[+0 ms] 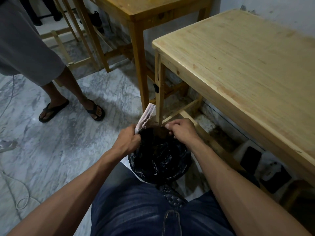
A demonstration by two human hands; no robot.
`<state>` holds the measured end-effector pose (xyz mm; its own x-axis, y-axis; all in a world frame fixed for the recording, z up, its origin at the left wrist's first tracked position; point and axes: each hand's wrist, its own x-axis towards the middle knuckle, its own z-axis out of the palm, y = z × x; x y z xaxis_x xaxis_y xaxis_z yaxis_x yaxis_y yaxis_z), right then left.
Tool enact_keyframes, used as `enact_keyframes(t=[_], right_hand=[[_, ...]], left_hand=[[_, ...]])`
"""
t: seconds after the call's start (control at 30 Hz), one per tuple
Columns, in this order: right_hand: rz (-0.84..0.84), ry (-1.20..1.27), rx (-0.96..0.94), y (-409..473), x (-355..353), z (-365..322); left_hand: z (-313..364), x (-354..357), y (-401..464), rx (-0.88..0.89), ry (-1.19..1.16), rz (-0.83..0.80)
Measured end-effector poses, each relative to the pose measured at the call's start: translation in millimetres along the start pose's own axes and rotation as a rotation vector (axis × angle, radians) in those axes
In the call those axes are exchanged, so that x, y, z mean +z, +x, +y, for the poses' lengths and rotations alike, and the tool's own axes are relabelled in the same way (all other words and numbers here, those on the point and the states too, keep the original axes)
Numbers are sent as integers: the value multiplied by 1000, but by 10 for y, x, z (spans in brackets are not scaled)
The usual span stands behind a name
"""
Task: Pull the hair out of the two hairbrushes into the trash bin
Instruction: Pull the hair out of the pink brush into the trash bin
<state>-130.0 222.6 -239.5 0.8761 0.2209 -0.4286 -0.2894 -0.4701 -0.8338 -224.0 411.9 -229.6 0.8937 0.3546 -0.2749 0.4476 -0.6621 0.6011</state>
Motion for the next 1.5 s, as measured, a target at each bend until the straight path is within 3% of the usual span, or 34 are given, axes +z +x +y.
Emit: enact_keyframes(t=[0.13,0.3,0.6,0.93,1.2,1.5], right_hand=[[53,17,60,-11,-56,47],[-152,-230,89,-106,-26,28],[-293,-27,-90,-38,179,-29],[-61,-68,-43,55,-22,193],[-234,-275,-31,-69,80,119],[-330,30,-153,-55,231,-112]], left_hand=[[36,-15,16,-51,-46,84],[1,-3,22,29,23,20],[62,40,-63,153,13,-55],[-41,-102,-41,57,-57,55],[34,-90,-58,136,-39,59],[81,-161,-65,287,-2,0]])
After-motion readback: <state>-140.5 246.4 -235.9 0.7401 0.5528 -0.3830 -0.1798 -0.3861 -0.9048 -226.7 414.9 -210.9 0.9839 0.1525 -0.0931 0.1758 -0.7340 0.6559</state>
